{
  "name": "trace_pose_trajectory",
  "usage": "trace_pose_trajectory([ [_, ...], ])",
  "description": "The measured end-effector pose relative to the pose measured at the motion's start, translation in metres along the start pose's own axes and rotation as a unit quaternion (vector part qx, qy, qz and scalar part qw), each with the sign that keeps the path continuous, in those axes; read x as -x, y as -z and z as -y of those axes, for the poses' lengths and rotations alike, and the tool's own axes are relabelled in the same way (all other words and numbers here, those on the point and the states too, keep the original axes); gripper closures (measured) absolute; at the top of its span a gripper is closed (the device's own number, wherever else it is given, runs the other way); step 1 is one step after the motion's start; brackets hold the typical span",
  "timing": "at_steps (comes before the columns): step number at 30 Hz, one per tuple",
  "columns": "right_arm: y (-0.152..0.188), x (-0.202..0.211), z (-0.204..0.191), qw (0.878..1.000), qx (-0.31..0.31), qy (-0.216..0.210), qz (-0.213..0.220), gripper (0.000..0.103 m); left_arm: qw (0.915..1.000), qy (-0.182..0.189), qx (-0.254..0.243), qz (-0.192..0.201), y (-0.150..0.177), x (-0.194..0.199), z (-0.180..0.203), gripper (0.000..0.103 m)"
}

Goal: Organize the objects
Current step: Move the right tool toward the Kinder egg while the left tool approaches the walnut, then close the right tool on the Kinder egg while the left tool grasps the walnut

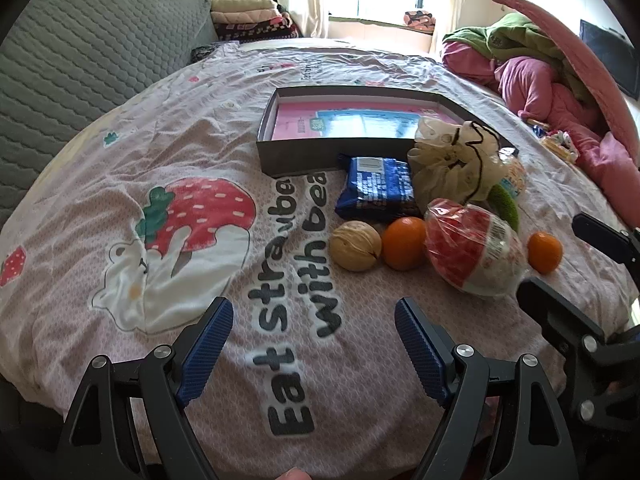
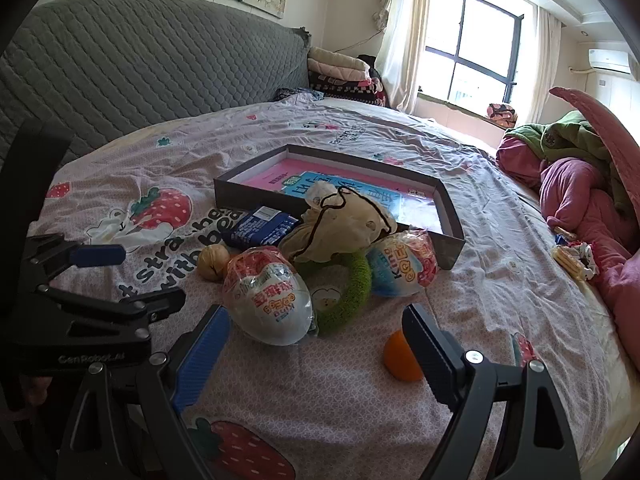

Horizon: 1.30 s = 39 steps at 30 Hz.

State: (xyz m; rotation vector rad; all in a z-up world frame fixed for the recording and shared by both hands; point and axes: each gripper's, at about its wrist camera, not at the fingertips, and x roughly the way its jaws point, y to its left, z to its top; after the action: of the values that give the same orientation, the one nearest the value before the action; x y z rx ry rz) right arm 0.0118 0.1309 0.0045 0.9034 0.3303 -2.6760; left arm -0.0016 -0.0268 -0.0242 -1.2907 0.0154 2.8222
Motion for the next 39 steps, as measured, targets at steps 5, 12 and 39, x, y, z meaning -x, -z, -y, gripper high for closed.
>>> trace_pose_trajectory([
  [5,-0.001,-0.003,-0.001,1.0,0.005,-0.003,-0.003,0.015,0.9999,0.004,-0.005,-0.008,-0.006,-0.009,-0.001,0.019],
  [12,-0.004,-0.01,-0.002,1.0,0.016,-0.007,-0.006,0.015,0.9999,0.009,-0.003,-0.015,-0.012,-0.02,-0.002,0.019],
  [39,-0.008,-0.039,-0.021,0.996,0.089,-0.011,-0.023,0.017,0.9984,0.043,-0.021,-0.03,-0.034,-0.047,-0.008,0.019],
])
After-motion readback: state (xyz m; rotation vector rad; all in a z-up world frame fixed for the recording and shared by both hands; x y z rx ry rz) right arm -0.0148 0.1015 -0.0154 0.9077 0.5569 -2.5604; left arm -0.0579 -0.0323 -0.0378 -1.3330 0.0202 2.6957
